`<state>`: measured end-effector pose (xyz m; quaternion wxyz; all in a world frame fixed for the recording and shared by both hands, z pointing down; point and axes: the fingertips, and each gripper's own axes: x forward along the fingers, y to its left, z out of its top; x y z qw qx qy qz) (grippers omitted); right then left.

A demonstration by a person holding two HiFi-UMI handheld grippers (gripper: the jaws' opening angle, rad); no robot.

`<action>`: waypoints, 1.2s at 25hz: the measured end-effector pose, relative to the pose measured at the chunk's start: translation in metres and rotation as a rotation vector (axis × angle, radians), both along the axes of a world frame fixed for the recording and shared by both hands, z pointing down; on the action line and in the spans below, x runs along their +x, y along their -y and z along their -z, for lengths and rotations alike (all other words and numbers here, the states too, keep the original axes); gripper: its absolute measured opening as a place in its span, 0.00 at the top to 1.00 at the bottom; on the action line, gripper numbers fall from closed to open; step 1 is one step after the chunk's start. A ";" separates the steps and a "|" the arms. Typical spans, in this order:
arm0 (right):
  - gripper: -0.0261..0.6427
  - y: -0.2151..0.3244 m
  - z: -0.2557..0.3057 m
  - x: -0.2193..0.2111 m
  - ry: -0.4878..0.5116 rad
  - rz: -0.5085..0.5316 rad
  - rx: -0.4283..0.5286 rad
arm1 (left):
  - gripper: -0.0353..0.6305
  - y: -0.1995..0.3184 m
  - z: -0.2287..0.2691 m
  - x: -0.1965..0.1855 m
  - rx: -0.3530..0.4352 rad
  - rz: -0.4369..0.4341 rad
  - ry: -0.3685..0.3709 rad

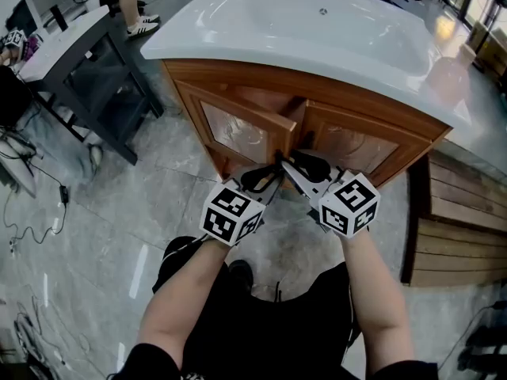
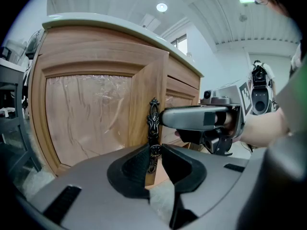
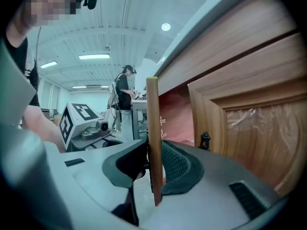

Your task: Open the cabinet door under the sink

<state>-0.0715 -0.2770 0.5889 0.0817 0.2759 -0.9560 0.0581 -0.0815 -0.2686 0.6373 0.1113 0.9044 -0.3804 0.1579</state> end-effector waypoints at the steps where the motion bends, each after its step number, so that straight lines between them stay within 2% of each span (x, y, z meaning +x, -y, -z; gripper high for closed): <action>1: 0.80 -0.005 0.000 -0.002 -0.006 0.019 0.000 | 0.82 -0.004 0.000 -0.002 0.000 -0.003 0.001; 7: 0.83 -0.035 0.000 -0.014 -0.015 0.110 -0.008 | 0.81 -0.029 0.001 -0.018 -0.003 -0.007 0.020; 15: 0.83 -0.073 -0.002 -0.040 0.002 0.187 -0.018 | 0.81 -0.060 -0.001 -0.046 -0.010 0.038 0.023; 19: 0.86 -0.084 -0.001 -0.052 0.003 0.208 -0.023 | 0.81 -0.071 -0.001 -0.060 -0.009 0.046 0.035; 30: 0.88 -0.113 -0.005 -0.090 0.022 0.350 -0.039 | 0.79 -0.098 -0.003 -0.099 -0.038 0.052 0.073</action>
